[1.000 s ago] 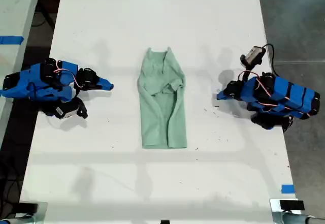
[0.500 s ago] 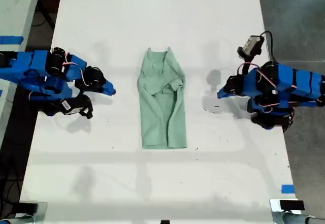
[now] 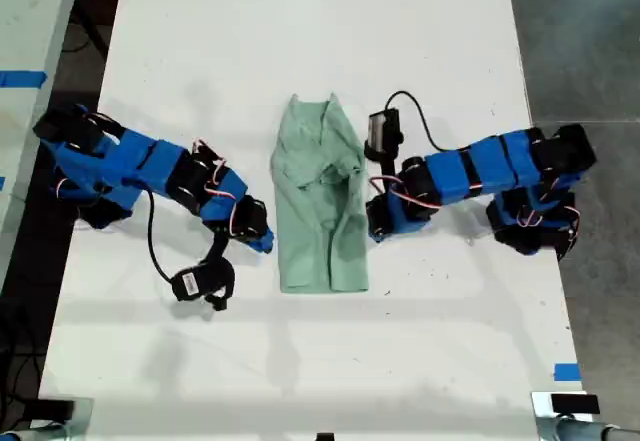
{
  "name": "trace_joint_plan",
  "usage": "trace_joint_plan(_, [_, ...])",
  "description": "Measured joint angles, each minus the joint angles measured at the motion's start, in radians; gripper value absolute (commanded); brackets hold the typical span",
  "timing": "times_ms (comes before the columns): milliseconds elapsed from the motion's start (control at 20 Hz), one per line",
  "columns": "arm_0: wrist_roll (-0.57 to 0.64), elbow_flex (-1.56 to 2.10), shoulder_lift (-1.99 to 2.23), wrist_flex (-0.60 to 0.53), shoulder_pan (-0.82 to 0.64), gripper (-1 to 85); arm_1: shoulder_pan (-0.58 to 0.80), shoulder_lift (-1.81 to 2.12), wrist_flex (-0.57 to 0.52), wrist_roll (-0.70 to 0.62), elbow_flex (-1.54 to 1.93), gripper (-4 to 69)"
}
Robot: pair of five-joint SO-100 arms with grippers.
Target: Fold t shirt
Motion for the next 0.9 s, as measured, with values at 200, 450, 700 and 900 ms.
trace_joint_plan(200, [0.0, -0.123, -0.193, 0.008, 0.025, 16.1, -0.08, -0.163, -0.032, 0.037, -0.087, 19.1])
trace_joint_plan(450, [0.0, -0.143, -0.31, 0.0, 0.029, 17.7, -0.118, -0.259, -0.14, 0.049, -0.092, 22.8])
trace_joint_plan(700, [0.008, -0.143, -0.371, -0.035, 0.029, 17.5, -0.127, -0.304, -0.173, 0.054, -0.092, 22.8])
trace_joint_plan(900, [0.032, -0.143, -0.394, -0.054, 0.029, 16.4, -0.14, -0.311, -0.166, 0.071, -0.092, 22.7])
